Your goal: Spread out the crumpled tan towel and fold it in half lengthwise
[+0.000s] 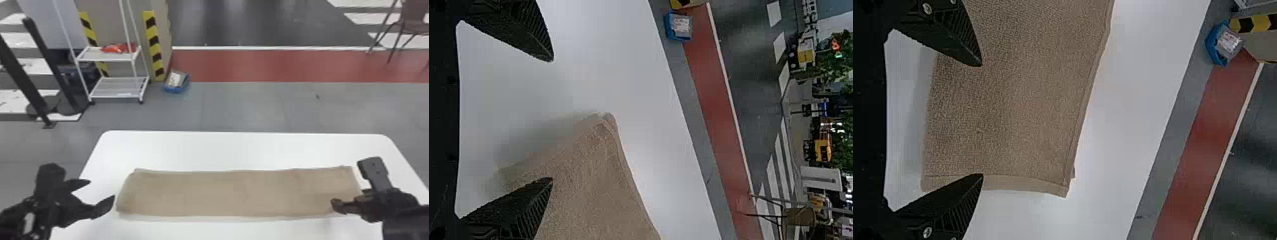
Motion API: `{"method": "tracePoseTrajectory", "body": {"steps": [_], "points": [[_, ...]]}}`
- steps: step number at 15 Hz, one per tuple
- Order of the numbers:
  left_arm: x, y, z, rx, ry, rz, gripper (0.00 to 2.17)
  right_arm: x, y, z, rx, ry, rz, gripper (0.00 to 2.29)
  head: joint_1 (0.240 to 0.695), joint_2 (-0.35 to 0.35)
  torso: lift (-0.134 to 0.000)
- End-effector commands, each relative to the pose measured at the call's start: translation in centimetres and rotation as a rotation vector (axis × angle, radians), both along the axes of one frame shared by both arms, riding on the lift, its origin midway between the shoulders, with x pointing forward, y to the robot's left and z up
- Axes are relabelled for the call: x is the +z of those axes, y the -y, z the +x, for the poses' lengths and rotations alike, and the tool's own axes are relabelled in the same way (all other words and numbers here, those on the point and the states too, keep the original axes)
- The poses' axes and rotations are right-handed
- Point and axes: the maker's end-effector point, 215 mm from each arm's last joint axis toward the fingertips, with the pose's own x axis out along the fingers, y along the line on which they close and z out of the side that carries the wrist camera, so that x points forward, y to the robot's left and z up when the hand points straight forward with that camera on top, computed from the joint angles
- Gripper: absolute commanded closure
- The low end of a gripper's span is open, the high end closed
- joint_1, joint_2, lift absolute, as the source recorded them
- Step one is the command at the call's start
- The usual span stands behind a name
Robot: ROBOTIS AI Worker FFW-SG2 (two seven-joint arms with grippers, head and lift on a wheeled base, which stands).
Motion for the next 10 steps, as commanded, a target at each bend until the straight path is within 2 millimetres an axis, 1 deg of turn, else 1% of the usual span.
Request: {"method": "tracePoseTrajectory", "body": {"steps": [1,3,5,7,10], "points": [[-0.3,0.0,-0.7,0.013,-0.002,-0.020,0.02,1.5,2.2,0.0,-0.055,0.026,0.028,0.10,0.695,-0.005,0.000],[-0.5,0.0,-1.0,0.015,-0.004,-0.023,0.02,1.8,3.3,-0.3,-0.069,0.027,0.034,0.10,0.695,-0.022,0.000],[-0.6,0.0,-1.3,0.013,-0.006,-0.021,0.02,1.8,3.4,-0.6,-0.069,0.028,0.032,0.10,0.695,-0.038,0.000],[-0.6,0.0,-2.1,0.014,-0.007,-0.021,0.02,1.9,3.4,-0.7,-0.069,0.032,0.035,0.10,0.695,-0.047,0.000],[-0.4,-0.2,-2.5,0.017,-0.003,-0.019,0.02,1.9,3.2,-0.8,-0.068,0.030,0.035,0.10,0.695,-0.048,0.000]]}}
